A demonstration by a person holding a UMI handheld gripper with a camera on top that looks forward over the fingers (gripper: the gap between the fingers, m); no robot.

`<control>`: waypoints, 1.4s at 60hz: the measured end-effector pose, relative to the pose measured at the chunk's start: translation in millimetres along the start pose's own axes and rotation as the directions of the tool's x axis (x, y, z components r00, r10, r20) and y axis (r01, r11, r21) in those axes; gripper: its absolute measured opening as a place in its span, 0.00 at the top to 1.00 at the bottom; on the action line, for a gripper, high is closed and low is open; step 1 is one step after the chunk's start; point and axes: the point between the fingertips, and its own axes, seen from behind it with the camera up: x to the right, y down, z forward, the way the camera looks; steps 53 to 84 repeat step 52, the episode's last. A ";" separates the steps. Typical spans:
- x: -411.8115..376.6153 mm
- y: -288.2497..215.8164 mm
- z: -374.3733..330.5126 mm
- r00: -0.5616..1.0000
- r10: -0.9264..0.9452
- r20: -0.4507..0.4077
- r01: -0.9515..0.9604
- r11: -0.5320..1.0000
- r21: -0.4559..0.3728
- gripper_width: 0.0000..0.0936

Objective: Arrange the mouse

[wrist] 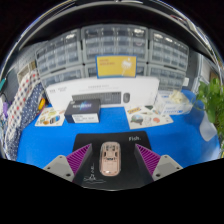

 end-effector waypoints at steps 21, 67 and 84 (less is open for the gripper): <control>46.2 -112.9 -128.6 0.999 -0.041 -0.003 0.041 0.985 0.170 0.09; 66.0 -136.9 -205.7 0.998 -0.057 -0.019 0.059 0.974 0.221 0.09; 66.0 -136.9 -205.7 0.998 -0.057 -0.019 0.059 0.974 0.221 0.09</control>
